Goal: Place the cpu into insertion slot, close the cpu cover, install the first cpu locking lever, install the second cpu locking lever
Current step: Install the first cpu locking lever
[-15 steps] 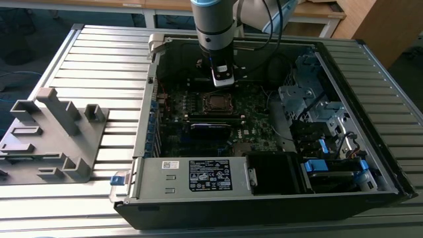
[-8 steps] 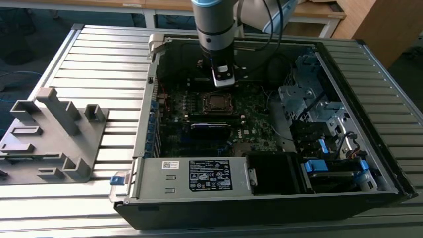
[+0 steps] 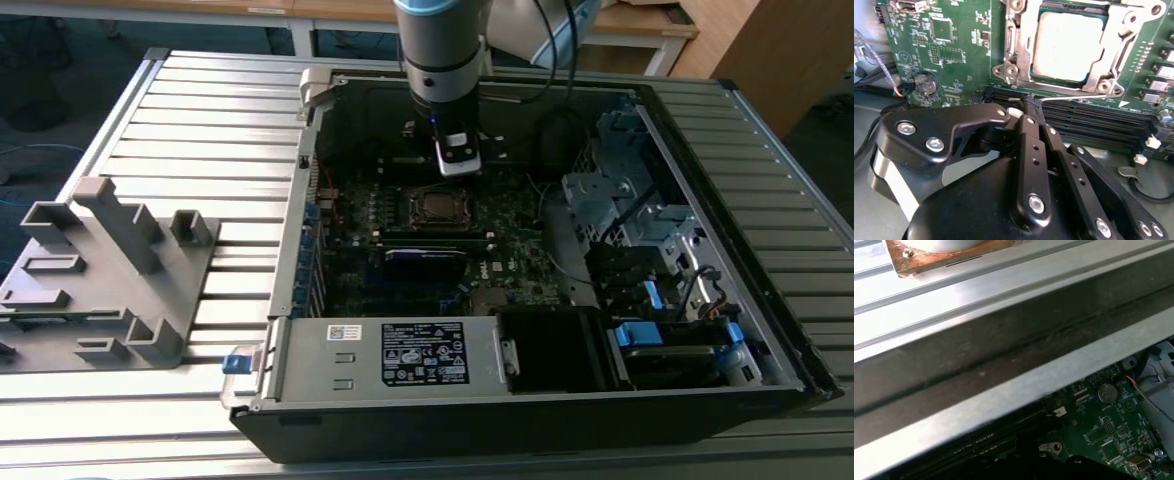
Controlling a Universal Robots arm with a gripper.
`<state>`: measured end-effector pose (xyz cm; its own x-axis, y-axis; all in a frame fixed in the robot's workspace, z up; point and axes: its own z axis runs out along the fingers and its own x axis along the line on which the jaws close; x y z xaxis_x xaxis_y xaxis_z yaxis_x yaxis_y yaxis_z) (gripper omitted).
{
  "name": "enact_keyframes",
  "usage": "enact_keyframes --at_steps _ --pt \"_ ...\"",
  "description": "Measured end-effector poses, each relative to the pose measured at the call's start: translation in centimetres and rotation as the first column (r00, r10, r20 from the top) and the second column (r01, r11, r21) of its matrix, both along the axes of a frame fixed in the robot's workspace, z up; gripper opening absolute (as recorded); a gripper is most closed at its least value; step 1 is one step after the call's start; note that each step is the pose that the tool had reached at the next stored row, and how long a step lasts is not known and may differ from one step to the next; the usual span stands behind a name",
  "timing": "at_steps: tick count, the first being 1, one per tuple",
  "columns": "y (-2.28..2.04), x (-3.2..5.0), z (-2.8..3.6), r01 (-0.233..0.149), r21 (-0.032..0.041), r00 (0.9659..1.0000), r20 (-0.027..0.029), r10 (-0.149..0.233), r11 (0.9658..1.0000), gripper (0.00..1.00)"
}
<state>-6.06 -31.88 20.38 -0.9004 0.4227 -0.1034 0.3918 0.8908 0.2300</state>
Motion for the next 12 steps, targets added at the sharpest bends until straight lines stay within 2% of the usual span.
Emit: enact_keyframes --at_steps 8,12 --pt "0.07 0.06 -0.16 0.001 -0.0034 1.0 -0.0001 -0.001 1.0 0.1" --pt "0.41 0.07 -0.17 0.005 -0.0033 1.0 0.0001 -0.005 1.0 0.1"
